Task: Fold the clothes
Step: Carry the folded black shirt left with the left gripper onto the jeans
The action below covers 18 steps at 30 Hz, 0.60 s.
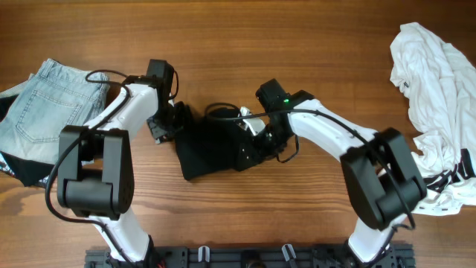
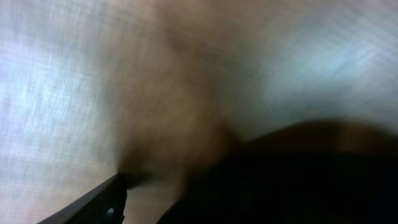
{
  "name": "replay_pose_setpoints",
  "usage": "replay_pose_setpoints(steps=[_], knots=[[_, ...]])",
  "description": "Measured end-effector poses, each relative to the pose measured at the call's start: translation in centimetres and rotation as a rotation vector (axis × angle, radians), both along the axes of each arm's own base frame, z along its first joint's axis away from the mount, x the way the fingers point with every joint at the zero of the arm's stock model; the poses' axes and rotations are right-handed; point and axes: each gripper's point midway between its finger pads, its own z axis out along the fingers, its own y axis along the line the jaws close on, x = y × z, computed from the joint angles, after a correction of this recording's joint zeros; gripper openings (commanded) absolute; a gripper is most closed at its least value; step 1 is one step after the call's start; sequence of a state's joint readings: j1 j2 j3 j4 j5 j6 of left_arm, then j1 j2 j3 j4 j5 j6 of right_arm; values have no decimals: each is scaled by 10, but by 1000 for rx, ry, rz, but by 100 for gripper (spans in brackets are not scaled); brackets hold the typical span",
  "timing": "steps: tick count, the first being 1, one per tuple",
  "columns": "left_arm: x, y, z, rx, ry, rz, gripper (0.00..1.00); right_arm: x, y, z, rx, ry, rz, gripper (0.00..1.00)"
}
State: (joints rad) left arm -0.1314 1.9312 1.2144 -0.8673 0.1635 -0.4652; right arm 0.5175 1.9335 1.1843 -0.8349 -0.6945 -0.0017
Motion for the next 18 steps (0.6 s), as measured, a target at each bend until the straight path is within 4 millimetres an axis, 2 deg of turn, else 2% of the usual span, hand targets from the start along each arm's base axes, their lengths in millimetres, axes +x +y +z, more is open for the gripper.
replay_pose_setpoints(steps=[3,4,5,7,10,12,14,16,17,18], knots=[[-25,4,1,15,105,0,73,8,-19,-24,-123,8,-47,36],[-27,4,2,17,112,-1,73,12,-25,-28,-151,6,-70,36],[-41,6,4,25,169,-1,73,17,-30,-30,-169,-4,-90,36],[-53,7,6,30,219,-1,73,36,-41,-31,-207,-64,-139,37],[-64,4,9,12,266,2,74,80,-61,-31,-267,-226,-213,38],[-62,0,10,-16,260,7,74,107,-85,-31,-342,-305,-271,38],[-55,-4,9,-38,234,11,74,123,-116,-31,-427,-331,-329,39],[-44,-8,9,-54,186,12,75,125,-144,-28,-516,-313,-365,40],[-36,-10,11,-65,151,11,76,127,-149,-24,-534,-314,-369,40],[-18,-15,16,-95,66,8,85,128,-150,-19,-543,-318,-369,40]])
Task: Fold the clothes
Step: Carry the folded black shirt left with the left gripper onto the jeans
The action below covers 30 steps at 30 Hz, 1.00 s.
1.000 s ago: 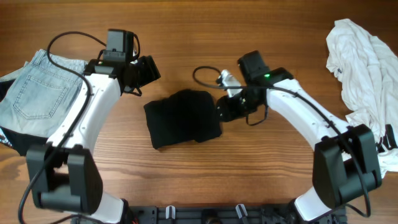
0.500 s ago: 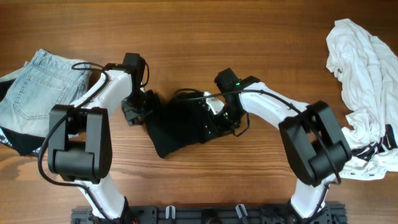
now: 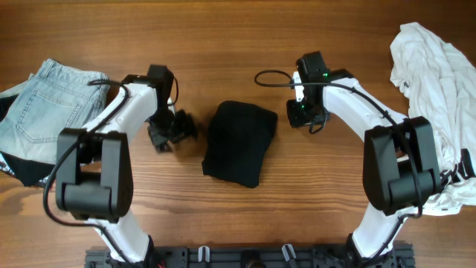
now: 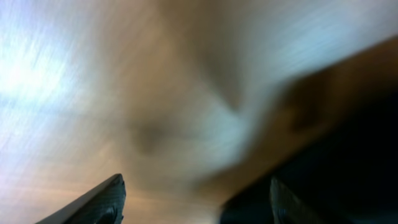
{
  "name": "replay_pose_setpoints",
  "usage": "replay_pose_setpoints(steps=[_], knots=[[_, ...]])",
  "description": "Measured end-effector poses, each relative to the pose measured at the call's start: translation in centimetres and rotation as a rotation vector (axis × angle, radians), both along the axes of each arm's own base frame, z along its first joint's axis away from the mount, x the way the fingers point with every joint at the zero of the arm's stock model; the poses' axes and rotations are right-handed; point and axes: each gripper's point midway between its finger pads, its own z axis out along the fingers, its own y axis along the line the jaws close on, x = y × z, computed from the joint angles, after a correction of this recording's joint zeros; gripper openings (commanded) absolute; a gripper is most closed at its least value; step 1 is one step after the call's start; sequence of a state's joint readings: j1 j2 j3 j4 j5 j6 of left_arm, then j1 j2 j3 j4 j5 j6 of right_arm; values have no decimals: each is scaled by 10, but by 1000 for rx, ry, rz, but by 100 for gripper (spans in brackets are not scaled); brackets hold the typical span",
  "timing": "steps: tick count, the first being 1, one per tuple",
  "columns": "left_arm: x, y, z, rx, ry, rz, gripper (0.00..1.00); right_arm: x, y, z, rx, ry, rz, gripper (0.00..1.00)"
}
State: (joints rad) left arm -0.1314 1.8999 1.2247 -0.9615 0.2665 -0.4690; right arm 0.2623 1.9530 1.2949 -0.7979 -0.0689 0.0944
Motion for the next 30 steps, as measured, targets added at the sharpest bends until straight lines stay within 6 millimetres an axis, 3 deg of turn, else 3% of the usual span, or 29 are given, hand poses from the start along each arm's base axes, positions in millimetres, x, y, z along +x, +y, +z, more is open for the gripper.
replay_pose_setpoints(steps=[3,6,8,10,13,16,18,20,24,27,30], knots=[[51,-24,28,-133,-242,-25,100,5,2,34,3,-74,4,41],[74,-39,48,-222,-359,-63,100,10,3,79,30,-189,-2,44],[74,-42,50,-244,-365,-70,100,13,3,108,50,-267,-6,44],[76,-46,51,-269,-376,-90,100,13,3,122,60,-302,-7,45],[71,-54,36,-304,-336,-121,99,8,2,125,62,-295,-6,45],[61,-66,6,-324,-256,-152,95,5,2,124,65,-281,-12,45],[56,-84,4,-373,-247,-202,85,4,2,124,64,-276,-12,44],[50,-101,3,-404,-238,-248,66,4,2,124,63,-277,-12,44],[32,-137,-7,-420,-227,-373,4,3,2,123,62,-272,-13,44],[24,-147,-16,-387,-220,-427,4,2,1,123,61,-267,-15,44],[31,-135,-15,-339,-214,-405,4,0,1,122,58,-256,-15,44]])
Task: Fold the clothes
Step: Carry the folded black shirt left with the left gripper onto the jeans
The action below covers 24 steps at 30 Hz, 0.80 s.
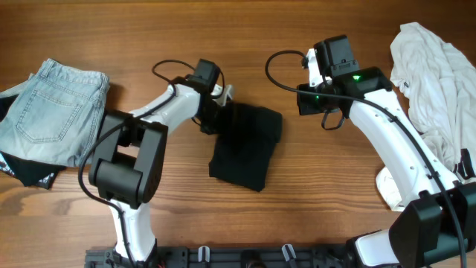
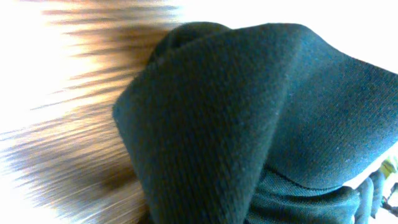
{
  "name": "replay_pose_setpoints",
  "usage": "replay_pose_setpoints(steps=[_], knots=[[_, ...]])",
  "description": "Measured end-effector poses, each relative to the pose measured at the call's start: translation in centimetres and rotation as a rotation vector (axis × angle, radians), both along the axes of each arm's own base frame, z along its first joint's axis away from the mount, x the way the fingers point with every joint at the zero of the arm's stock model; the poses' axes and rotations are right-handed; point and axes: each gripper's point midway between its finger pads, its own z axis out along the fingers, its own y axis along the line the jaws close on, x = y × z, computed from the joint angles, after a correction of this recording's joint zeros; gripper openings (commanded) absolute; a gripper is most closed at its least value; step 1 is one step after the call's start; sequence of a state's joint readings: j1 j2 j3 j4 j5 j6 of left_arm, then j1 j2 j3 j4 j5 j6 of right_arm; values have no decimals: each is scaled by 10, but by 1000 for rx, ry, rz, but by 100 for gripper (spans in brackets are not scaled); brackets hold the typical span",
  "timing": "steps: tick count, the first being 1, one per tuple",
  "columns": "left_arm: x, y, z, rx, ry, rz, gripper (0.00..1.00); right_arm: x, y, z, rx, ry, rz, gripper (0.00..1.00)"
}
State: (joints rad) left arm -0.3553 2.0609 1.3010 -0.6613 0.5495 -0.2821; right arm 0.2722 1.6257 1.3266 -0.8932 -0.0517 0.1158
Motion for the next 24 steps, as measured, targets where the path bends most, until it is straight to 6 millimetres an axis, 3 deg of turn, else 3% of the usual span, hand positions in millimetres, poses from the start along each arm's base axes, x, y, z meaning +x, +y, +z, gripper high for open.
replay_pose_setpoints(steps=[2,4,6,8,11,13,14,15,16,20,23,24], knots=[[14,20,4,47,-12,49,4,0,0,0,0,1,0,44],[38,53,17,99,-58,134,4,0,0,0,0,1,0,44],[74,104,52,144,-167,274,4,-1,0,0,-1,4,0,44],[93,154,95,170,-274,413,4,-1,0,0,-2,6,0,44],[100,237,161,207,-426,626,4,-2,-1,-1,-2,8,0,44],[97,279,183,230,-481,729,4,-2,-1,-1,-2,8,0,44],[94,299,188,244,-490,774,4,-2,-1,-1,-2,8,0,44],[93,303,188,248,-490,785,4,-2,0,-1,-2,8,0,44],[86,331,188,270,-482,851,4,-2,-1,-1,-2,8,0,44],[66,394,187,308,-466,1000,4,-2,-1,-1,-2,8,0,44],[55,426,190,331,-476,1076,4,-2,-1,-1,-2,8,0,44],[49,437,190,342,-475,1103,14,-2,0,-1,-2,8,0,44]])
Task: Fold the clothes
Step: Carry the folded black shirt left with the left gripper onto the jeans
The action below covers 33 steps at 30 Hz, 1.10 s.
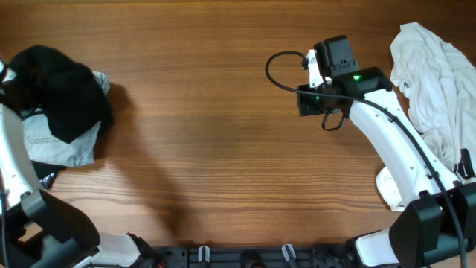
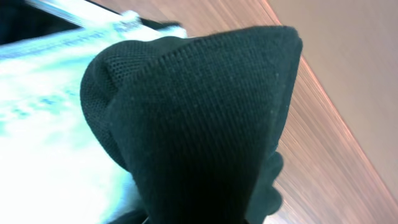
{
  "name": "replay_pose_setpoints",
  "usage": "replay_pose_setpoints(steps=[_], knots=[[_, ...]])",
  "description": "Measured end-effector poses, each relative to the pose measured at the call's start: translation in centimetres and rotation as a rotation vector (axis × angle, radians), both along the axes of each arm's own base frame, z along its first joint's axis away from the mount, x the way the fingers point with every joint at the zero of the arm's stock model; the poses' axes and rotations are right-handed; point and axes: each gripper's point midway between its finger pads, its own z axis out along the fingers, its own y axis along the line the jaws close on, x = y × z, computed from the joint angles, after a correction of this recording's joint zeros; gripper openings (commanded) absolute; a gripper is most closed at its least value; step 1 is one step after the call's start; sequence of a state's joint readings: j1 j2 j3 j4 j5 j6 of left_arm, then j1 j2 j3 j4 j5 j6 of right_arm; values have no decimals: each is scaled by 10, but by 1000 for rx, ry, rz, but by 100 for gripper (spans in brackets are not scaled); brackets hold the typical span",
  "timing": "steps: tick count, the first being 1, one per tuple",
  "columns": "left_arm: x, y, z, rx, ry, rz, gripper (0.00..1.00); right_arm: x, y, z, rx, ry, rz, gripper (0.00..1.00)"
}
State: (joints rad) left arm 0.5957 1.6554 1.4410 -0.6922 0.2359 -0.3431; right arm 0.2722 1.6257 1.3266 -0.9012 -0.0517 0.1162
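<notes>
The black knit garment (image 1: 63,89) is at the far left of the table, bunched up over the folded light-blue jeans (image 1: 56,141). In the left wrist view the black garment (image 2: 199,124) fills most of the frame, with the pale jeans (image 2: 43,124) beneath it. My left gripper is hidden behind this cloth, which hangs from it. My right gripper (image 1: 306,104) hovers over bare wood right of centre with nothing in it; whether it is open cannot be made out from above.
A heap of white clothes (image 1: 431,82) lies along the right edge. A dark item (image 1: 44,179) sticks out from under the jeans. The wooden table (image 1: 208,164) stretches between the two piles.
The black garment has gone from the table's middle to the far left, over the jeans, with my left gripper. The right arm has not moved.
Both grippers were at the black garment in the table's middle. Then they stood apart from it and it lay as a compact folded shape. Then my left gripper was at its upper left edge and the right arm had drawn back. Now the garment is over the jeans.
</notes>
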Motion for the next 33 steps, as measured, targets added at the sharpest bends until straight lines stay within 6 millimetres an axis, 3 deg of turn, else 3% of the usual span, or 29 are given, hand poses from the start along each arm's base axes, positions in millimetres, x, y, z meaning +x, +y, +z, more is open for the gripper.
replay_pose_setpoints(steps=[4,5,10,12,14,16,18,20,22,24,27,28,31,33], knots=[[-13,38,-6,37,15,104,91,0,0,0,0,0,0,45],[-14,44,-8,48,21,122,100,0,0,0,0,1,0,45],[-33,94,0,101,-19,266,100,-3,-1,-1,-4,14,0,45],[-37,100,12,120,-49,282,100,-3,-1,-1,-4,13,0,45],[-31,90,39,145,-122,236,100,-2,0,-1,-2,8,0,45],[-22,61,75,170,-213,137,100,1,0,0,1,-3,-1,45],[-14,31,95,166,-260,48,100,1,0,0,4,-4,-7,45],[1,-6,95,128,-265,-61,100,1,0,0,7,-2,-16,45],[14,-22,79,90,-238,-114,100,1,0,0,8,1,-19,45],[27,-28,47,38,-179,-143,100,-1,0,0,7,5,-21,45],[35,-24,-16,-55,-51,-139,100,-2,0,-1,5,11,-21,45],[34,-21,-46,-97,12,-131,100,-3,-1,-1,4,14,-21,45],[29,-12,-107,-171,126,-104,100,-3,-1,-1,4,14,-21,45],[26,-1,-128,-203,153,-83,100,-4,-1,-2,2,21,-21,45]])
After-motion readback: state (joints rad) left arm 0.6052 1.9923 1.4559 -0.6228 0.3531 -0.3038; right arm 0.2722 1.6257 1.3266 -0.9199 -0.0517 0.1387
